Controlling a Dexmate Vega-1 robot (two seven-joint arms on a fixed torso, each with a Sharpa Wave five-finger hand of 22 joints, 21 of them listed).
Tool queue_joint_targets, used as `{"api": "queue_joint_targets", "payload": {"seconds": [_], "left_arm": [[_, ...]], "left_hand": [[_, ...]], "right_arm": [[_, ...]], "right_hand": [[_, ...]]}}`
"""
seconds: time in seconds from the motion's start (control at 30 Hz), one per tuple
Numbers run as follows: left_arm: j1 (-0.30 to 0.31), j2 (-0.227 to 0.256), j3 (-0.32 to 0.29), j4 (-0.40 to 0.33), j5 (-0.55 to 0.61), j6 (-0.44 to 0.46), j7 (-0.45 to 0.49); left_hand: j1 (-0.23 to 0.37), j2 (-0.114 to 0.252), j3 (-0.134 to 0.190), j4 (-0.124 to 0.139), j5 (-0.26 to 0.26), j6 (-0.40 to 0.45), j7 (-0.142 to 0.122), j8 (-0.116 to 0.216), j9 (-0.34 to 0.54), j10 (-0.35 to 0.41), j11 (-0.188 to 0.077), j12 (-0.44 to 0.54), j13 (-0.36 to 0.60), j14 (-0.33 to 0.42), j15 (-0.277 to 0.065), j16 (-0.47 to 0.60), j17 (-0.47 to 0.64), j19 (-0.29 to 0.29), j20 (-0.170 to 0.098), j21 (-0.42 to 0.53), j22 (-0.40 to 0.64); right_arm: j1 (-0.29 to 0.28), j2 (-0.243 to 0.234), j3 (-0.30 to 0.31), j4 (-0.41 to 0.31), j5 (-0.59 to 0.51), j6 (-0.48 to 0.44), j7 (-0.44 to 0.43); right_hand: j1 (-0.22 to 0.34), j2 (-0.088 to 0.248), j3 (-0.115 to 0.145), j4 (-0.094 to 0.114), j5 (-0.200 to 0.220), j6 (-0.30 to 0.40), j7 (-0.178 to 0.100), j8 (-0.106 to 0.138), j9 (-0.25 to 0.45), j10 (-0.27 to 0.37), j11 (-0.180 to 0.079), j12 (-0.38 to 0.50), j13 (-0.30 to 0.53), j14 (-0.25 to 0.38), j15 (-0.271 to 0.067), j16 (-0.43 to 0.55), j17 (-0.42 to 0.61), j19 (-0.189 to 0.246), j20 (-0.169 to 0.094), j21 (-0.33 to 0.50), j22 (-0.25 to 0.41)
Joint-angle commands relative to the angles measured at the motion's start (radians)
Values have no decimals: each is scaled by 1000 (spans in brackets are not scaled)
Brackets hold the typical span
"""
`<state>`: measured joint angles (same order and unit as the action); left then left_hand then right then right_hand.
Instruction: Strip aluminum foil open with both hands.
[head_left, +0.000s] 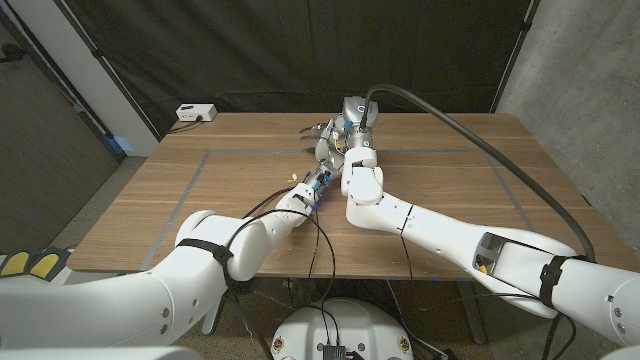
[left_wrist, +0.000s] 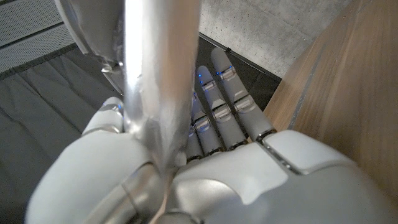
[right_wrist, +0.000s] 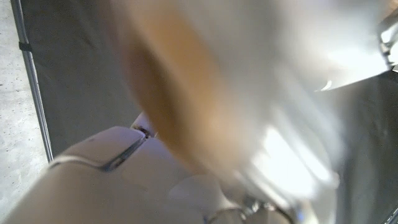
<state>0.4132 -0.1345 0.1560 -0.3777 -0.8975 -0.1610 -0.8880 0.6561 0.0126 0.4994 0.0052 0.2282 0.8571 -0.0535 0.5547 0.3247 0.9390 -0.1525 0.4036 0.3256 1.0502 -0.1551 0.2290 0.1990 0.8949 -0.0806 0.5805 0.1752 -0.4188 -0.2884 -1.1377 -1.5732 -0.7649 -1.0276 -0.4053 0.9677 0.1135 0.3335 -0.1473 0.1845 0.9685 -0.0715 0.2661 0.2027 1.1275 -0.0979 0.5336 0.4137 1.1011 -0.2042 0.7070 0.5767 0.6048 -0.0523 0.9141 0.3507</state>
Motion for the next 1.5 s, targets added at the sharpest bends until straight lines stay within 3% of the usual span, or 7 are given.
{"api": "queue_joint_targets", "payload": {"seconds": [0.03,0.47,0.87,0.97,1.2,1.3,1.5], "left_arm": [[97,65,80,-214,42,-82,115],[106,198,233,-326,160,-177,270],[-104,216,321,6,266,-254,111],[-106,214,322,11,272,-243,119],[-103,208,317,15,277,-235,107],[-104,207,317,16,280,-231,105],[-112,204,311,19,283,-221,112]], "left_hand": [[-16,132,51,22,-13,110,8,55,11,105,-3,54,23,108,-59,24,18,28,-11,1,4],[16,130,65,20,-25,91,-2,131,99,163,-9,104,65,184,-59,39,60,43,-29,10,12],[28,141,64,42,-14,55,38,232,239,98,-13,103,106,128,-58,3,91,7,-17,13,19],[29,141,64,44,-12,54,40,241,251,95,-14,102,105,126,-57,0,94,5,-17,13,18],[33,142,66,50,-9,47,42,264,281,91,-16,98,101,117,-57,-6,99,-3,-12,12,17],[34,142,66,52,-8,45,43,269,288,91,-17,97,99,115,-57,-8,100,-7,-11,11,16],[36,141,68,56,-6,45,40,270,283,88,-17,96,98,111,-57,-11,102,-7,-10,12,15]], "right_arm": [[-11,-4,12,-12,6,9,9],[-24,2,33,-25,24,12,3],[-66,25,116,-30,106,47,-59],[-82,32,149,-29,143,80,-89],[-112,32,226,-37,243,160,-122],[-150,7,294,-61,339,284,-125],[-148,-73,308,-109,415,391,-30]], "right_hand": [[-27,-2,-8,18,-4,-12,2,-9,3,-18,11,-6,9,-17,-17,-17,-1,-15,-40,14,7],[-50,1,-15,31,-3,-31,3,-26,0,-44,17,-17,22,-38,-20,-44,-7,-40,-26,31,8],[-93,28,-18,58,-5,-88,5,-56,0,-104,36,-73,-6,-96,-14,-120,-52,-74,-12,57,-1],[-109,99,35,110,-2,-129,2,-65,5,-165,49,-129,-32,-139,-13,-175,-85,-103,-26,87,-4],[-214,86,118,277,-8,-261,16,-81,15,-296,87,-221,-71,-278,52,-295,-152,-186,8,137,-20],[-316,36,68,310,-16,-332,38,-85,12,-335,125,-246,-87,-315,88,-337,-180,-210,49,136,-57],[-486,-80,-54,307,-13,-400,96,-79,3,-376,170,-263,-88,-359,161,-383,-213,-266,112,105,-122]]}}
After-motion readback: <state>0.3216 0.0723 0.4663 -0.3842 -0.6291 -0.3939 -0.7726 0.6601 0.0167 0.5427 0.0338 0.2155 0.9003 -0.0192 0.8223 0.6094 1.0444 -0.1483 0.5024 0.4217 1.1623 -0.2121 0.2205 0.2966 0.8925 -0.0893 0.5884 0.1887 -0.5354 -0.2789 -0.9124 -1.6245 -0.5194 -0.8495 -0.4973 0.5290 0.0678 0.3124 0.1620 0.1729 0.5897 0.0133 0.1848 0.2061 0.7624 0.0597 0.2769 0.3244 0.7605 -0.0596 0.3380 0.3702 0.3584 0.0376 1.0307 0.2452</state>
